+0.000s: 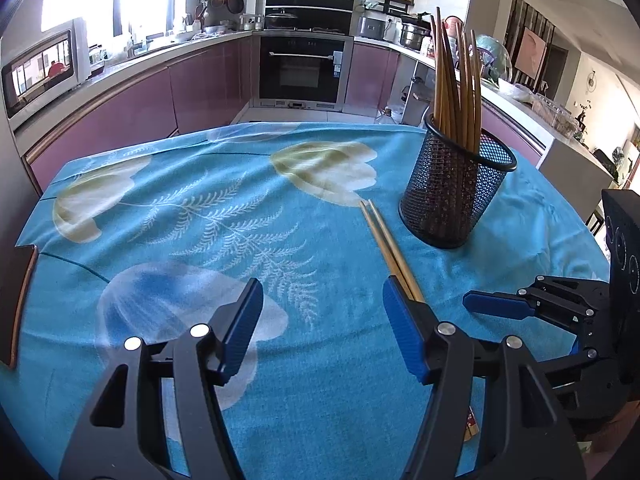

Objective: Organize utensils
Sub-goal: 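Move both grippers back to the last two chopsticks on the cloth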

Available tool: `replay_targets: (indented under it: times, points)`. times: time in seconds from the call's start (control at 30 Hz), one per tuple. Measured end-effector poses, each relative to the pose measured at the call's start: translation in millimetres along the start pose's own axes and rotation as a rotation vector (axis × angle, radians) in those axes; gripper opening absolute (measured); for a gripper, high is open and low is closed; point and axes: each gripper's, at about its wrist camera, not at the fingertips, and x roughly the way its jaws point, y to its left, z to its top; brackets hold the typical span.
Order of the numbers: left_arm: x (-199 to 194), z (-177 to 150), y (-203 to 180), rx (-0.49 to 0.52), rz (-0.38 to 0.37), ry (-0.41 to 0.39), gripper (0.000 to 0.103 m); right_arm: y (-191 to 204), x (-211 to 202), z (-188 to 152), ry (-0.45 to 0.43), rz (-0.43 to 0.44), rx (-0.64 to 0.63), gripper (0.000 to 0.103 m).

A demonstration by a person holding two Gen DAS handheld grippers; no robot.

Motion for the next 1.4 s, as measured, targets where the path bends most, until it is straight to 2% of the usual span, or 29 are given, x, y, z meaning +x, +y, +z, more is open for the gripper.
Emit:
replay_targets:
  times: [0.3,0.73,0.83,1.1,1.27,1.4]
  points:
    - [4.2,-2.6,-4.4,0.011,-0.017,0.017,0.062,-6.9,-1.3,-1.2,0.006,-0.014,0.023,0.045]
    - [26.9,-10.2,-32.1,0.107,-0.083,0.095,0.062,-28.4,-1.8,3.0,0.009,0.017,0.079,0.042]
    - [32.3,-11.6,-37.0,0.126,-0.086,0.111,0.061,-32.9,-1.1,4.7,0.011,0.015,0.081,0.039]
    - [40.0,-15.6,-41.2,0.145,-0.08,0.136,0.059,-40.2,2.2,11.5,0.01,0.027,0.088,0.039]
    - [39.8,-16.8,-42.5,0.144,-0.071,0.137,0.05,-36.2,8.3,19.2,0.014,0.022,0.068,0.038]
    - [37.6,-18.2,-41.6,0.129,-0.065,0.135,0.044,-30.9,14.6,25.0,0.016,0.024,0.047,0.031]
